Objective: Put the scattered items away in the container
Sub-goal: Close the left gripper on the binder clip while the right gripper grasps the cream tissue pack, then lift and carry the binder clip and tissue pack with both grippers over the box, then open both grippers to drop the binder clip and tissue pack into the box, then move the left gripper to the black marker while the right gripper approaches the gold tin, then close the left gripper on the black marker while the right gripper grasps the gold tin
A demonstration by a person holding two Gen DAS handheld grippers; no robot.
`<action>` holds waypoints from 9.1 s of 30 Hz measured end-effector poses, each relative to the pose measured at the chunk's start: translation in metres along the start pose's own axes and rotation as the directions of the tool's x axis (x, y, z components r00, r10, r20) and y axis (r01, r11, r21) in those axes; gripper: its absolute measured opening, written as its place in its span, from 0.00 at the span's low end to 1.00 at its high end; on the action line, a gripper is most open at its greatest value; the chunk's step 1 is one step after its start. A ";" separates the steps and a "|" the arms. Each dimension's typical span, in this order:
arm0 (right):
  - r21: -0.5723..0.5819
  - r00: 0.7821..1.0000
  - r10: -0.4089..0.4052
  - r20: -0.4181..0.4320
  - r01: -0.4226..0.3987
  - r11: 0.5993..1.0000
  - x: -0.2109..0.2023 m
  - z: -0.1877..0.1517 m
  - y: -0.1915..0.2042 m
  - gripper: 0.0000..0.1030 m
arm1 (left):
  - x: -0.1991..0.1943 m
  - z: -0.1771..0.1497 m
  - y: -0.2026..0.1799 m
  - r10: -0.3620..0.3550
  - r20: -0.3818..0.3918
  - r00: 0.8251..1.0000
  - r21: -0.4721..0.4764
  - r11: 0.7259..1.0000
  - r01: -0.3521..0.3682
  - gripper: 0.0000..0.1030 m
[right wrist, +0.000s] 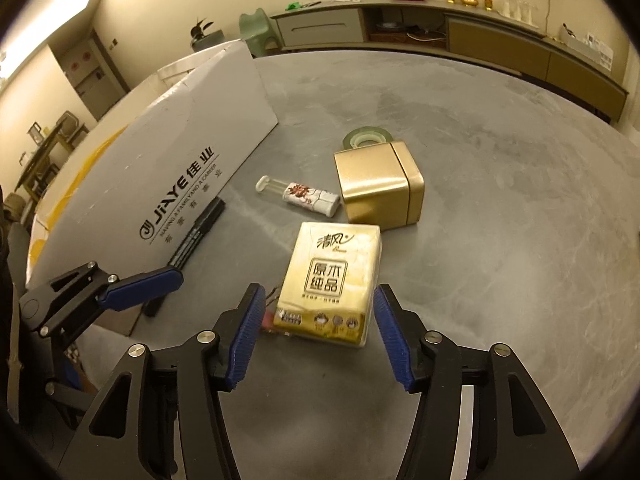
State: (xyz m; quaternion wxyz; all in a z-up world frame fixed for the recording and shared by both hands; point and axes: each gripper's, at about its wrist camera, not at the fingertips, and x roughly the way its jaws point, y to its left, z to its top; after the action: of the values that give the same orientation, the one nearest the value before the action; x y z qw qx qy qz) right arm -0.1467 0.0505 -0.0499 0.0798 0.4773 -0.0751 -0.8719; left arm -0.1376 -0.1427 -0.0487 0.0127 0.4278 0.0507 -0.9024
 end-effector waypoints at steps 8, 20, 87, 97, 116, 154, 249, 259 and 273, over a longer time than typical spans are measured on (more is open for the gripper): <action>-0.015 0.998 -0.043 -0.039 0.043 0.999 0.023 0.007 -0.004 0.60 | 0.019 0.004 -0.010 -0.010 -0.008 1.000 0.024 1.000 0.010 0.61; 0.137 1.000 0.022 -0.022 -0.019 0.990 0.006 0.012 -0.045 0.15 | 0.041 0.011 -0.005 -0.065 -0.033 0.997 -0.017 0.998 0.064 0.22; -0.038 0.994 0.021 0.108 -0.017 0.999 -0.075 0.022 0.074 0.51 | -0.140 -0.001 0.070 -0.045 0.253 0.966 -0.206 0.974 0.099 0.26; -0.139 0.990 0.061 0.130 -0.043 0.989 -0.088 0.049 0.131 0.50 | -0.173 0.004 0.131 0.057 0.290 0.955 -0.294 0.955 0.032 0.26; -0.508 0.982 0.179 -0.062 -0.185 0.841 0.031 0.149 0.205 0.51 | -0.111 0.045 0.247 0.198 0.140 0.970 -0.426 0.896 -0.121 0.26; -0.143 0.784 -0.096 -0.613 0.010 0.990 0.091 0.244 0.250 0.52 | -0.081 0.137 0.345 0.005 -0.408 0.913 -0.442 0.874 -0.202 0.26; 0.385 0.923 0.066 -0.380 0.093 0.918 0.010 0.126 -0.051 0.58 | 0.019 0.074 0.061 -0.044 -0.483 0.875 -0.395 0.903 -0.172 0.28; 0.255 0.912 -0.022 -0.410 0.137 0.957 0.051 0.123 -0.040 0.59 | 0.028 0.043 0.120 0.024 -0.460 0.887 -0.489 0.827 -0.276 0.40; 0.235 0.887 -0.066 -0.457 0.192 0.953 0.089 0.109 -0.045 0.59 | 0.030 0.044 0.108 0.035 -0.382 0.924 -0.445 0.869 -0.217 0.18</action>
State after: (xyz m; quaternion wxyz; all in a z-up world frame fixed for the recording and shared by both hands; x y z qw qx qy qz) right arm -0.2887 0.0814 -0.0743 -0.0303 0.6739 -0.1423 -0.7243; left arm -0.1835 -0.2536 -0.0524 0.1686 0.5720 0.2453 -0.7644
